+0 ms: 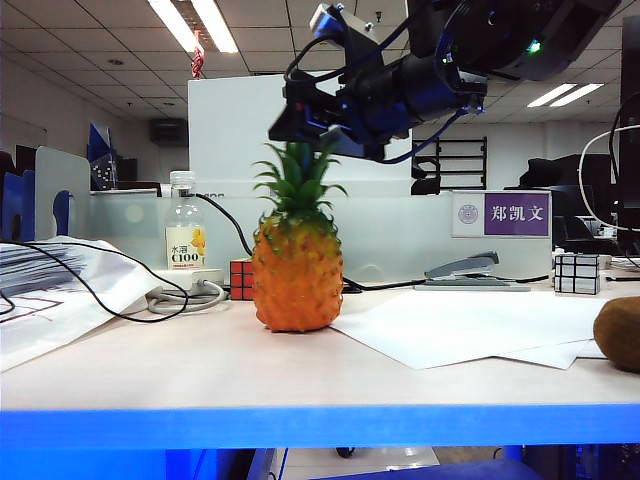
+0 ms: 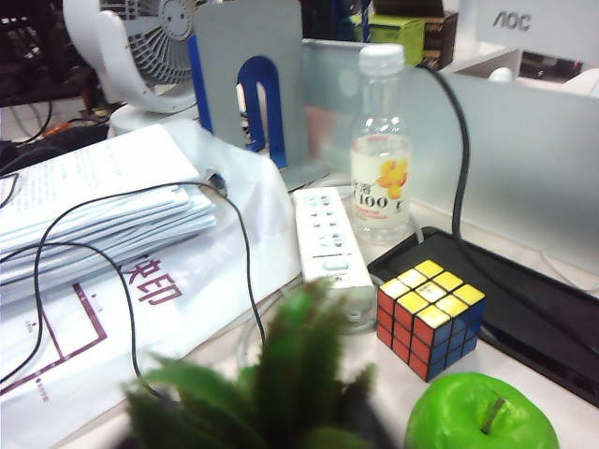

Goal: Arrange all the fruits from large to small from left to right in a row.

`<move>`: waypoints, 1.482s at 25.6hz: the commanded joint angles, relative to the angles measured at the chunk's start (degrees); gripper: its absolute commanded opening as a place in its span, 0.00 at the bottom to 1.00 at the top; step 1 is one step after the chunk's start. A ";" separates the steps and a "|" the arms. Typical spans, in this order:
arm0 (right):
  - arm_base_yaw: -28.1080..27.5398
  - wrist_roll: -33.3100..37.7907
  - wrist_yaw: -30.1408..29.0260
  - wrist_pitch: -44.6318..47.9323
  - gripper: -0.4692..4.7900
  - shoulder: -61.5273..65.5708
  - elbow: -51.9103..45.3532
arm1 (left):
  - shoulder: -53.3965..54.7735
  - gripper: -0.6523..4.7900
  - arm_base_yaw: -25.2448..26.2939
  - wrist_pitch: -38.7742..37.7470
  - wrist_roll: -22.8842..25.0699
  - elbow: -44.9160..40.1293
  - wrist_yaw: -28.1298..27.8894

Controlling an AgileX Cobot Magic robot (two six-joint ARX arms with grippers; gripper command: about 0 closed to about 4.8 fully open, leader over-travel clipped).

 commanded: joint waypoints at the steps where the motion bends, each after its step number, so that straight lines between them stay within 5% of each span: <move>1: 0.61 0.13 -0.31 0.15 0.23 0.48 0.39 | -0.09 0.18 0.04 1.75 6.80 0.11 -1.88; 3: 0.77 0.15 -0.31 0.07 0.08 0.61 0.39 | -0.07 0.18 0.04 2.10 6.91 0.13 -1.88; 6: 0.77 1.64 -0.33 0.55 0.08 0.59 0.50 | -0.07 0.18 -0.07 2.03 6.67 0.11 -1.79; 14: 2.25 9.81 -12.11 4.50 0.07 -1.14 2.99 | -0.07 0.18 -0.07 2.14 5.79 0.13 -1.49; 20: 6.36 10.14 -13.66 -2.67 0.07 -5.09 2.97 | -0.07 0.18 0.02 2.89 5.79 0.13 -1.66; 29: 16.24 -7.43 -7.34 -18.01 0.07 -10.58 2.05 | -0.09 0.18 0.02 7.96 5.77 0.17 -3.21; 38: 19.63 -7.65 -5.60 -20.00 0.07 -10.69 1.40 | -0.09 0.18 0.09 10.16 5.66 0.22 -5.75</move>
